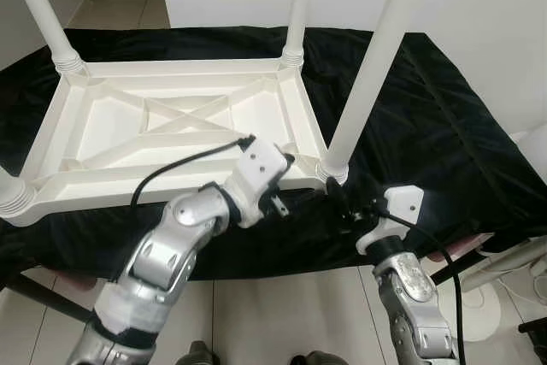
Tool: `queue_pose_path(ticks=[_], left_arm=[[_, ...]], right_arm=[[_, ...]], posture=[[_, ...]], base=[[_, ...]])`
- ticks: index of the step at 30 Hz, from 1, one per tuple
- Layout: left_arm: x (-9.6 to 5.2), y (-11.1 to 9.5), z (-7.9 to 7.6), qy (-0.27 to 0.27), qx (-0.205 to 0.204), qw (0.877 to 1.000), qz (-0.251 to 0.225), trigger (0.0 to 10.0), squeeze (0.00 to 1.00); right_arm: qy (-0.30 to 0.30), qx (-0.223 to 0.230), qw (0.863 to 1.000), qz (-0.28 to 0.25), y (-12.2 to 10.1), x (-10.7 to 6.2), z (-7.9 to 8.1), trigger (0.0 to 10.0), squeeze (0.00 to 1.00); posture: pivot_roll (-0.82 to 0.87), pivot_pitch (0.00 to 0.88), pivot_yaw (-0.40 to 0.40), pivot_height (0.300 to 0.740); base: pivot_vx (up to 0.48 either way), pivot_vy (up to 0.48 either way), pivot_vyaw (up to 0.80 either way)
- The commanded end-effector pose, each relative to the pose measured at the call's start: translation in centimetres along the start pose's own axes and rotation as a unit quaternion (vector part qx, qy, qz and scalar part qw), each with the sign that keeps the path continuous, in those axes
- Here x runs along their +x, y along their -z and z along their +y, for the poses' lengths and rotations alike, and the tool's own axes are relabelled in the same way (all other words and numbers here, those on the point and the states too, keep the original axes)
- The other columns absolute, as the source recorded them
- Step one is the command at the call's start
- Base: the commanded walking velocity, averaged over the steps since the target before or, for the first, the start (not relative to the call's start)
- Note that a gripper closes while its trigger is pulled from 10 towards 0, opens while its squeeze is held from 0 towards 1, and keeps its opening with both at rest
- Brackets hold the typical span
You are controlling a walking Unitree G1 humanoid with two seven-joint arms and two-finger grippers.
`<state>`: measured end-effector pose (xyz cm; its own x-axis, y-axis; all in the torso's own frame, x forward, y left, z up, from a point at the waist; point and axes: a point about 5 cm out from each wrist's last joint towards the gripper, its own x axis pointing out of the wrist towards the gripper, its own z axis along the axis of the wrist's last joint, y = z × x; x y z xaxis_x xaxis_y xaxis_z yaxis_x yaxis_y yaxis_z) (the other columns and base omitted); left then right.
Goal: Building children table
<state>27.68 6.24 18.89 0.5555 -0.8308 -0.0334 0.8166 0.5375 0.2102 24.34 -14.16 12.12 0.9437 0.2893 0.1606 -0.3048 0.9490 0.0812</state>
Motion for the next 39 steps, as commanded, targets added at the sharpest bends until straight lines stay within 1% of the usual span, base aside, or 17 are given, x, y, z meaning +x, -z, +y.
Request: queue_pose_path(ticks=[1,4,5,6,7,10,12,18,20,25,29,30,33,34,35,38,39], left_arm=[[0.0,0.1,-0.1,0.049,0.005,0.999,0.002,10.0,0.00],[-0.1,0.0,1.3,0.027,0.027,0.999,0.010,10.0,0.00],[-0.1,0.0,1.3,0.027,0.027,0.999,0.010,10.0,0.00],[-0.2,0.0,1.8,0.019,0.034,0.999,0.015,10.0,0.00],[-0.4,0.0,2.3,0.010,0.042,0.999,0.022,10.0,0.00],[-0.5,0.0,2.8,0.001,0.047,0.999,0.026,10.0,0.00],[-0.8,0.1,3.4,-0.014,0.053,0.998,0.032,10.0,0.00],[-1.1,0.4,4.2,-0.038,0.065,0.996,0.041,10.0,0.00],[-1.4,1.8,6.2,-0.097,0.071,0.988,0.095,10.0,0.00],[-1.9,2.6,6.8,-0.112,0.060,0.984,0.122,10.0,0.00],[-2.9,4.2,7.5,-0.128,0.056,0.974,0.180,10.0,0.00],[-2.9,4.2,7.5,-0.128,0.056,0.974,0.180,10.0,0.00],[-3.5,5.3,7.6,-0.127,0.046,0.967,0.215,10.0,0.00],[-3.5,5.3,7.6,-0.127,0.046,0.967,0.215,10.0,0.00],[-3.6,5.7,7.5,-0.124,0.044,0.965,0.226,10.0,0.00],[-3.6,5.7,7.5,-0.122,0.042,0.966,0.226,10.0,0.00],[-3.7,5.8,7.5,-0.120,0.040,0.965,0.230,10.0,0.00]], right_arm=[[-0.019,0.009,1.000,0.016,0.6,-0.1,0.1,0.0,0.00],[-0.062,0.021,0.997,0.040,1.1,0.4,-0.1,0.0,0.00],[-0.062,0.021,0.997,0.040,1.1,0.4,-0.1,0.0,0.00],[-0.081,0.038,0.995,0.048,1.2,0.6,-0.1,0.0,0.00],[-0.103,0.053,0.992,0.058,1.3,0.8,-0.1,10.0,0.00],[-0.121,0.052,0.989,0.063,1.3,1.1,-0.2,10.0,0.00],[-0.138,0.049,0.987,0.063,1.1,1.9,-0.6,10.0,0.00],[-0.140,0.048,0.987,0.062,0.9,3.0,-1.5,10.0,0.00],[-0.125,0.051,0.989,0.058,0.5,4.5,-3.3,10.0,0.00],[-0.113,0.050,0.991,0.054,0.2,5.2,-4.2,10.0,0.00],[-0.082,0.057,0.994,0.040,-0.4,6.1,-5.8,10.0,0.00],[-0.082,0.057,0.994,0.040,-0.4,6.1,-5.8,10.0,0.00],[-0.060,0.061,0.996,0.023,-0.7,6.3,-6.3,10.0,0.00],[-0.060,0.061,0.996,0.023,-0.7,6.3,-6.3,10.0,0.00],[-0.056,0.071,0.996,0.009,-0.9,6.2,-6.1,10.0,0.00],[-0.057,0.077,0.995,0.004,-1.0,6.2,-5.7,10.0,0.00],[-0.059,0.081,0.995,-0.001,-0.9,6.0,-5.2,10.0,0.00]], posture=[[-0.09,0.029,-0.011,0.740],[-0.08,0.034,-0.021,0.740],[-0.08,0.034,-0.021,0.740],[-0.08,0.034,-0.021,0.740],[-0.08,0.031,-0.022,0.740],[-0.07,0.033,-0.027,0.740],[-0.07,0.034,-0.029,0.740],[-0.07,0.039,-0.038,0.740],[-0.06,0.039,-0.042,0.740],[-0.06,0.035,-0.041,0.740],[-0.06,0.033,-0.029,0.740],[-0.06,0.033,-0.029,0.740],[-0.06,0.039,-0.008,0.740],[-0.06,0.039,-0.008,0.740],[-0.05,0.045,-0.003,0.740],[-0.05,0.047,0.000,0.740],[-0.05,0.051,0.009,0.740]], base=[[0.000,0.000,0.00],[0.000,0.000,0.00],[0.000,0.000,0.00],[0.000,0.000,0.00],[0.000,0.000,0.00],[0.000,0.000,0.00],[0.000,0.000,0.00],[0.000,0.000,0.00],[0.000,0.000,0.00],[0.000,0.000,0.00],[0.000,0.000,0.00],[0.000,0.000,0.00],[0.000,0.000,0.00],[0.000,0.000,0.00],[0.000,0.000,0.00],[0.000,0.000,0.00],[0.000,0.000,0.00]])
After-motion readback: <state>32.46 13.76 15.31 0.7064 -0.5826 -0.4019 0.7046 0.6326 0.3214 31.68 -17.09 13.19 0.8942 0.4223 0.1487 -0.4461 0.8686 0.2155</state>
